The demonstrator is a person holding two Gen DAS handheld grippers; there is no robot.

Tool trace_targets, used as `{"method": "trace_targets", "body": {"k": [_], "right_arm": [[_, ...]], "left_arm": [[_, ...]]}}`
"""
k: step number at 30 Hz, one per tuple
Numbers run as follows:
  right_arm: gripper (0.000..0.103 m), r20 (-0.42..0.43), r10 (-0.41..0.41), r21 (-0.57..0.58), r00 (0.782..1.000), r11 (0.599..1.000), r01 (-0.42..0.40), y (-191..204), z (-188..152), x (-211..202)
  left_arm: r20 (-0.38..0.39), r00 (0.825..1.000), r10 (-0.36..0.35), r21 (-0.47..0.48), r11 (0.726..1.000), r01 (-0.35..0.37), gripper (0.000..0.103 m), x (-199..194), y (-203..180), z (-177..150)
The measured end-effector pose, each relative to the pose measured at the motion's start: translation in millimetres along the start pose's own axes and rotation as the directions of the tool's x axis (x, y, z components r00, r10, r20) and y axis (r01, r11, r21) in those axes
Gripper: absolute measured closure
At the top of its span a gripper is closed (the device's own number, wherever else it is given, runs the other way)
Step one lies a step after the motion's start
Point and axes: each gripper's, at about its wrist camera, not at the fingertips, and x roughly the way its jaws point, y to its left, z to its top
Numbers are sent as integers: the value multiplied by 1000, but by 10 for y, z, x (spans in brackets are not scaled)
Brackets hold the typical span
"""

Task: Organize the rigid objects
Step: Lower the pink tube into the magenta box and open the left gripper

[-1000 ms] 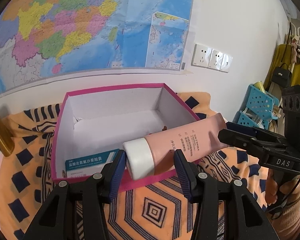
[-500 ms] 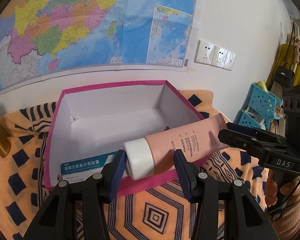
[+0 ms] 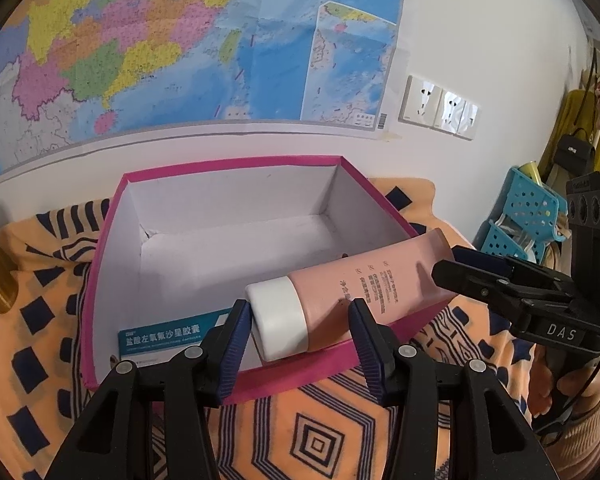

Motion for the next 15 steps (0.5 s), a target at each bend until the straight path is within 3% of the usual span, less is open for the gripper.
{"method": "trace_targets", "body": {"k": [11,15], "right_arm": [[43,-36,-33,-21,999,999,33,29,-3,244],[40,-32,-58,-37,998,998,57,81,-31,247]], "left_arm": [[-56,998,5,-47,999,-8,51,210,176,6],[-28,1000,11,-28,1000,-12,41,122,159,-50]]}}
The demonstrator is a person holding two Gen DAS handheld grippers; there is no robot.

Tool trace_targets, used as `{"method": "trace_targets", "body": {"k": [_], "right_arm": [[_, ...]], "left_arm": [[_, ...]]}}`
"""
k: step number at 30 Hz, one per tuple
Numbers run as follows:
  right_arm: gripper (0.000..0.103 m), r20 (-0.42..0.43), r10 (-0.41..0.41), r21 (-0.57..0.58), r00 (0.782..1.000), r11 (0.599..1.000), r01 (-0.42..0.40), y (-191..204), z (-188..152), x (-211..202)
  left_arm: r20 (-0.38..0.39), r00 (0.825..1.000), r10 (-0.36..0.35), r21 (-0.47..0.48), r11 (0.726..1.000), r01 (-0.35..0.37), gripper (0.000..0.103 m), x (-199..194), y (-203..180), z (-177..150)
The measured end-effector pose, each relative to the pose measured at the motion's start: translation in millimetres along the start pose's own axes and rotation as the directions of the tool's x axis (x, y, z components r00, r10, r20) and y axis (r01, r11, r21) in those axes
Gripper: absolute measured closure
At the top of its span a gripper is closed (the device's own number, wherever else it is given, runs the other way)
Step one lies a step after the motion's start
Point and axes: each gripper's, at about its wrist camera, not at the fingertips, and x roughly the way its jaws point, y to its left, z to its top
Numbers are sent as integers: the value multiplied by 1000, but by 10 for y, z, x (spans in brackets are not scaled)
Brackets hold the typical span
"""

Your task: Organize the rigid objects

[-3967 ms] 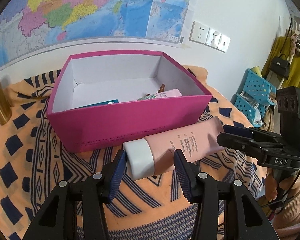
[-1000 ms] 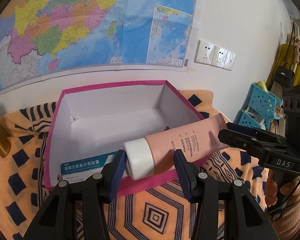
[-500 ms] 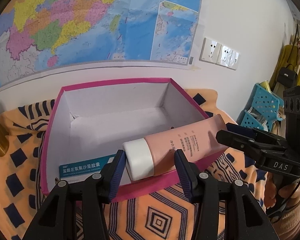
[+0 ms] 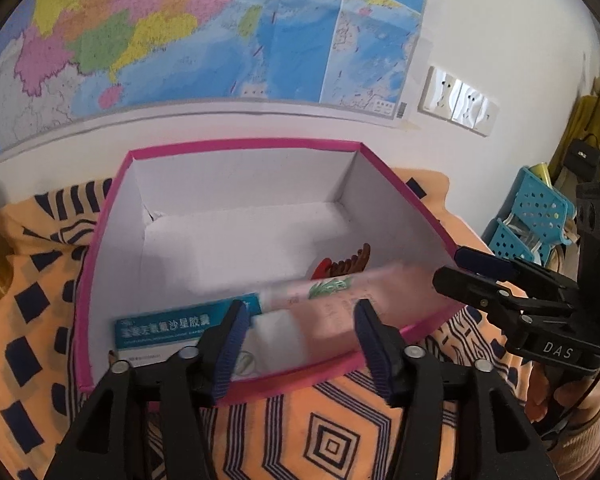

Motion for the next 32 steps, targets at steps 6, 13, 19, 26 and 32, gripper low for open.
{"method": "trace_targets", "body": {"k": [6,13,19,26,32], "right_arm": [[32,32,-28,-26,999,999,29,114,-77,-144],[16,94,43,-75,995,997,-36,341,-345,-461],[0,85,-38,-113,996,992,48,565,-664,-468],[0,60,-48,-101,997,993,54,647,-852,-437],[0,46,-39,-96,998,994,43,722,-939,-429]], "left_arm": [[66,998,3,45,999,-6,35,-256,-64,-132],[178,984,6,38,999,-13,0,-669,-98,-418],[139,984,112,-16,994,-110,0,-684,-45,-671],[95,982,166,-58,985,-161,0,-656,6,-906],[78,974,211,-48,977,-208,0,-633,-17,-1049]]}}
